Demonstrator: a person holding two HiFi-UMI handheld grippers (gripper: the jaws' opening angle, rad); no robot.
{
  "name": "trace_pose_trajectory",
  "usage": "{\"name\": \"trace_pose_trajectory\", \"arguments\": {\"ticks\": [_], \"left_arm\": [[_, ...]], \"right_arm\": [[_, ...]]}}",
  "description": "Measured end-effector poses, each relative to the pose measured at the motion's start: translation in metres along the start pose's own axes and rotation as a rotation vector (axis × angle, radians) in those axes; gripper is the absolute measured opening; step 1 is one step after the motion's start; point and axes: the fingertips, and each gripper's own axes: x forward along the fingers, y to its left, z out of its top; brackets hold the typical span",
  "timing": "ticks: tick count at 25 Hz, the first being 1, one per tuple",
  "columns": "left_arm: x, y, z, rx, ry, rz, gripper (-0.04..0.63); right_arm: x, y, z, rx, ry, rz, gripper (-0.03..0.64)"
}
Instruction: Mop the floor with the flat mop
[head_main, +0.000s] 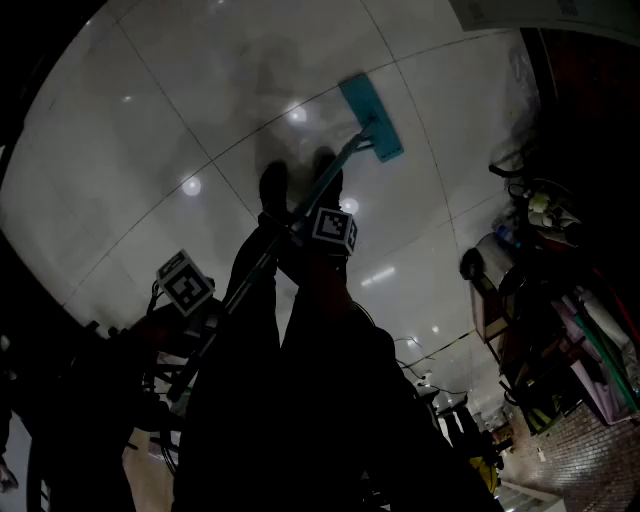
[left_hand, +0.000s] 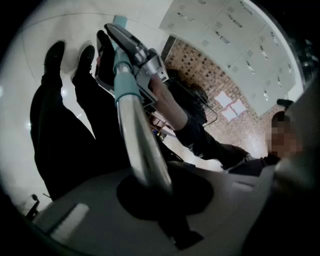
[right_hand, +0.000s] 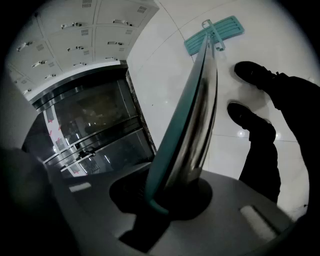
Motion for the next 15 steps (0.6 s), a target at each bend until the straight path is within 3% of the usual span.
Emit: {"name": "trace_pose_trajectory", "arguments": {"ticks": [6,9,15], "left_arm": [[0.009,-0.024,0.046,-0.015,0.029,0.006,0.043],[0.018,-0.041,0.091,0.020,0.055,0.007,0.046],[0.061,-0.073,0.187,0.012,0.055,0.032,0.041]], "right_arm": [[-0.019,0.016,0.051,-0.005,-0.027,0.034,0.078],[-0.037,0.029,0.098,0.004,-0.059,0.039,0.078],[-0.090,0.052,0.203,-0.011,-0.103,0.056,0.078]]}}
